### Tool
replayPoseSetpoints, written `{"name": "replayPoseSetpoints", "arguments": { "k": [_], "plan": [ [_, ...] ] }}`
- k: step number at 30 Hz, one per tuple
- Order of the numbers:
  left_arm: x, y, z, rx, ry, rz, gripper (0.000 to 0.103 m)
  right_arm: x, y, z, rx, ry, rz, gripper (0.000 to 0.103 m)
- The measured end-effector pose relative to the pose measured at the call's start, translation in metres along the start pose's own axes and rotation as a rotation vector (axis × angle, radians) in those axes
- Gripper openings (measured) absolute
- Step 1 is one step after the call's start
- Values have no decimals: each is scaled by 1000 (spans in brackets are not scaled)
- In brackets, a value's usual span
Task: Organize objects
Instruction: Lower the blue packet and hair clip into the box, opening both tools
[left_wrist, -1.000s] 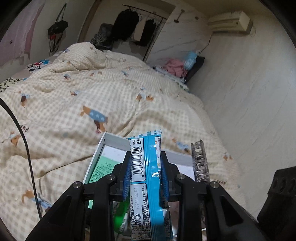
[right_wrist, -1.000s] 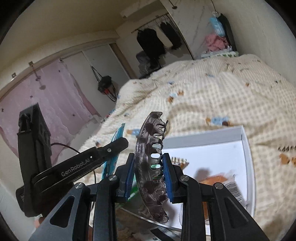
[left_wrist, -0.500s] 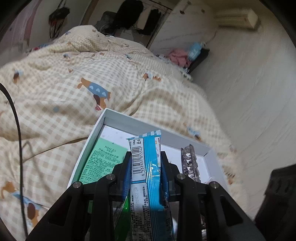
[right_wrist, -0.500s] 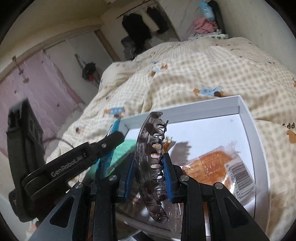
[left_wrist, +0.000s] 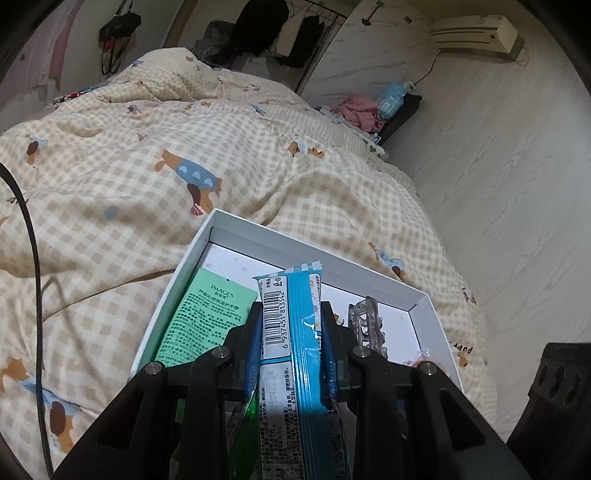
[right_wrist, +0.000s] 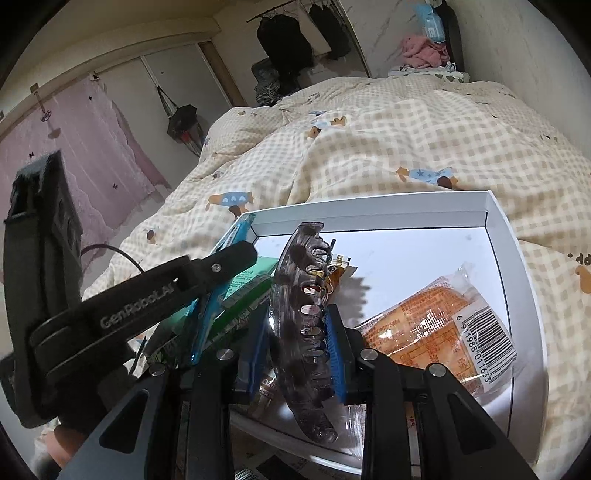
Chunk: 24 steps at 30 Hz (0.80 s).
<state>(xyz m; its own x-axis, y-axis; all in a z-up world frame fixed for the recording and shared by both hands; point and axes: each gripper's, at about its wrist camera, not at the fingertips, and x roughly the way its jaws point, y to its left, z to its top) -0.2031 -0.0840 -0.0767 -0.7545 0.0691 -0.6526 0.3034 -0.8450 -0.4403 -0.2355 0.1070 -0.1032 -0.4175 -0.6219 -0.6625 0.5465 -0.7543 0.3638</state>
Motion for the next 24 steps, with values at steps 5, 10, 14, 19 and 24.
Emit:
{"name": "replayPoseSetpoints", "arguments": {
  "k": [5, 10, 14, 19, 24],
  "plan": [
    [9, -10, 15, 39, 23, 4, 31, 2, 1, -1, -3, 5, 0, 31],
    [23, -10, 15, 48, 64, 36, 31, 4, 2, -1, -9, 9, -6, 31],
    [26, -2, 16, 5, 80, 51, 32, 3, 3, -2, -15, 4, -12, 31],
    [24, 3, 16, -18, 85, 39, 39, 3, 2, -3, -14, 3, -12, 31],
    [23, -1, 16, 3, 98, 18, 45, 2, 3, -3, -22, -7, -27, 31]
  ]
}}
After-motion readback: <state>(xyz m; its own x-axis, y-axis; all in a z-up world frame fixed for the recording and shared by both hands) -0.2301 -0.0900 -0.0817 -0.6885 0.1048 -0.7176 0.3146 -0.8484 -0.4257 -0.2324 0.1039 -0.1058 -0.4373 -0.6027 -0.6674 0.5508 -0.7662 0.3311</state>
